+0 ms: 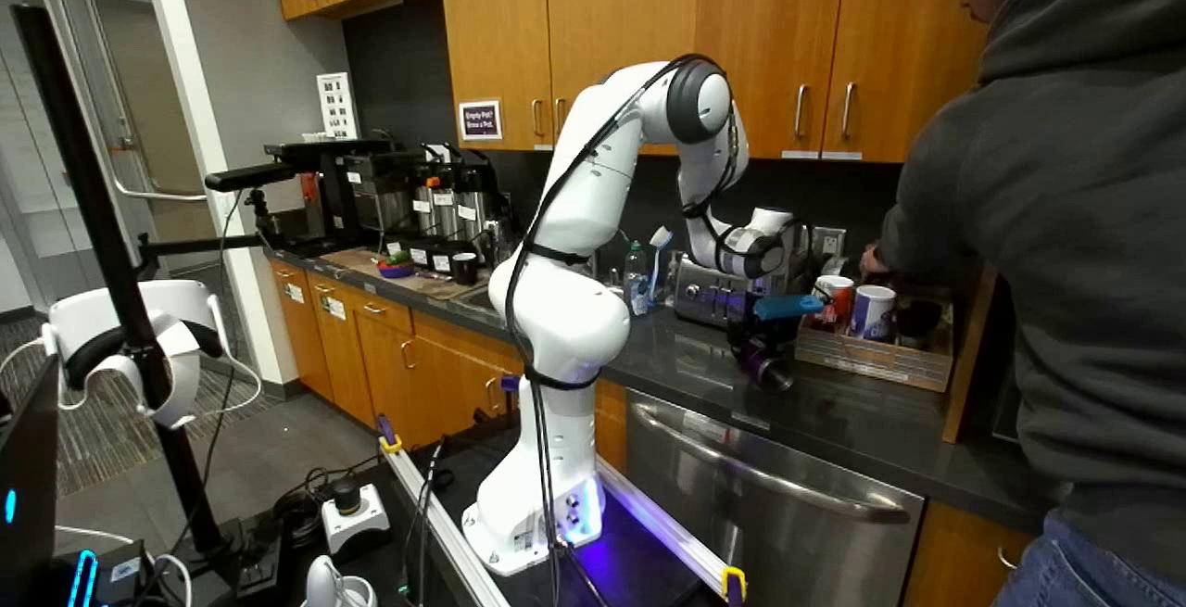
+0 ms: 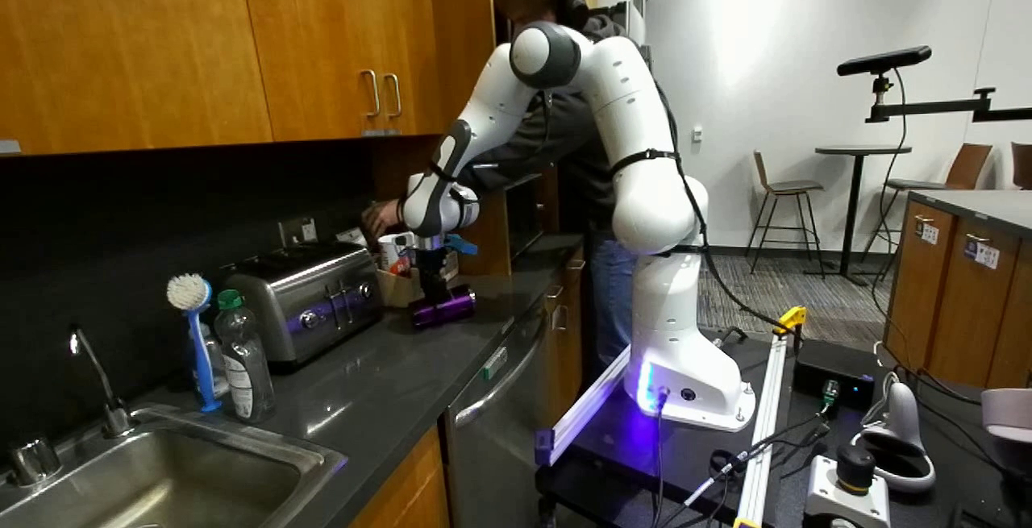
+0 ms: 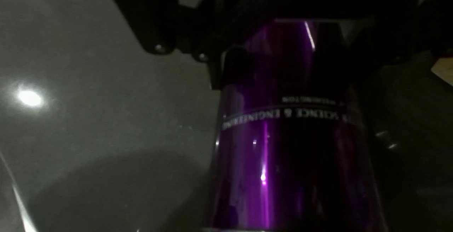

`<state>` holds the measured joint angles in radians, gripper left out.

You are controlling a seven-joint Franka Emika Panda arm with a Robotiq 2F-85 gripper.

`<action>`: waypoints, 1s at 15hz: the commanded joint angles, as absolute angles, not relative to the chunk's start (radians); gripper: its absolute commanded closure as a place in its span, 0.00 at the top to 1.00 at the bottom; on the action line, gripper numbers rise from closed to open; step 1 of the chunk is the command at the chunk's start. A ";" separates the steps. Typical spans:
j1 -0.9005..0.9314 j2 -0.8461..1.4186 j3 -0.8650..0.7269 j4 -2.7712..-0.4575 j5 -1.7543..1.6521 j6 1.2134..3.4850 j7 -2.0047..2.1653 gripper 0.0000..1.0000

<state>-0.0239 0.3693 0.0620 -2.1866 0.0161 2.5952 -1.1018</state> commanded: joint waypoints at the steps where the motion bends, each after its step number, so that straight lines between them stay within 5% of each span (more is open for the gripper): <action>1: -0.026 0.332 0.060 -2.213 -0.057 2.624 -1.050 0.57; 15: 0.075 0.214 -0.051 -2.282 -0.665 2.585 -0.546 0.57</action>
<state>0.0447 0.2713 -0.0257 -2.2491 -0.5520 2.6201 -0.6521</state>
